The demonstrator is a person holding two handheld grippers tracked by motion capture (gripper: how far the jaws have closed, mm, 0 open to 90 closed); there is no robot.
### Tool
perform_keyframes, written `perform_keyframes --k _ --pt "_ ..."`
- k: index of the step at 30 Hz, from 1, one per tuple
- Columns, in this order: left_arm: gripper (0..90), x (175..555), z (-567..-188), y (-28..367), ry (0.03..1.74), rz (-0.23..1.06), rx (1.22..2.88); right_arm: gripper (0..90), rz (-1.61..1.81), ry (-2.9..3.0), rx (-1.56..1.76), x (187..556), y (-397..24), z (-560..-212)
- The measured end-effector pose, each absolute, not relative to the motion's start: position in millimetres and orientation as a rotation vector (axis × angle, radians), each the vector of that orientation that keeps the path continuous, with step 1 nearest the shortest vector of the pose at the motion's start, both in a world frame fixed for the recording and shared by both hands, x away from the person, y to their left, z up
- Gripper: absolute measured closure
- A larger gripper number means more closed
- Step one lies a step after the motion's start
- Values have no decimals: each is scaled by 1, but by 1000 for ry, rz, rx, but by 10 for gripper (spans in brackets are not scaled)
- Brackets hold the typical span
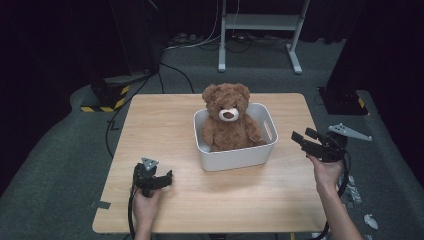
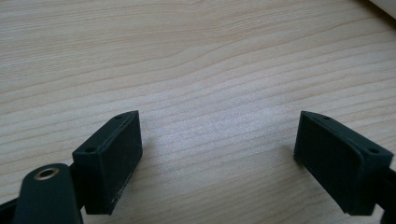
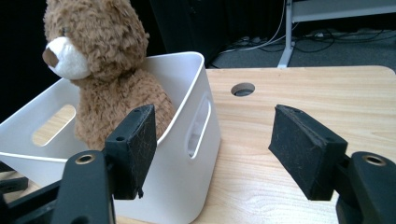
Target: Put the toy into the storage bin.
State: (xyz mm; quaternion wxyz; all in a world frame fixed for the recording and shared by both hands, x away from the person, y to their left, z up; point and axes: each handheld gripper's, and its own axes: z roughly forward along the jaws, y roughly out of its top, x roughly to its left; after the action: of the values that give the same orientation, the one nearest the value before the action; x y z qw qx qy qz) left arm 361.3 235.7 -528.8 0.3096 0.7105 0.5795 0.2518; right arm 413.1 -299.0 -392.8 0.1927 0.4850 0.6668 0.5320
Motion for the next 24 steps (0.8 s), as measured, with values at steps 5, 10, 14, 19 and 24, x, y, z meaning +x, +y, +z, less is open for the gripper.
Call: perform_keyframes --k 5,10,14,19,24 --pt "152 361 -529 235 1530 664 1870 316 1482 1875 1362 411 -300 -398" --pt "152 361 -529 235 1530 664 1870 319 1479 1877 1373 411 -301 -403" --pt "153 361 -529 236 1526 670 1874 319 1476 1883 1380 411 -300 -407" --pt "153 361 -529 235 1527 669 1872 319 1473 1888 1382 410 -298 -410" --pt "153 361 -529 235 1529 669 1873 319 1468 1891 1382 410 -297 -412"
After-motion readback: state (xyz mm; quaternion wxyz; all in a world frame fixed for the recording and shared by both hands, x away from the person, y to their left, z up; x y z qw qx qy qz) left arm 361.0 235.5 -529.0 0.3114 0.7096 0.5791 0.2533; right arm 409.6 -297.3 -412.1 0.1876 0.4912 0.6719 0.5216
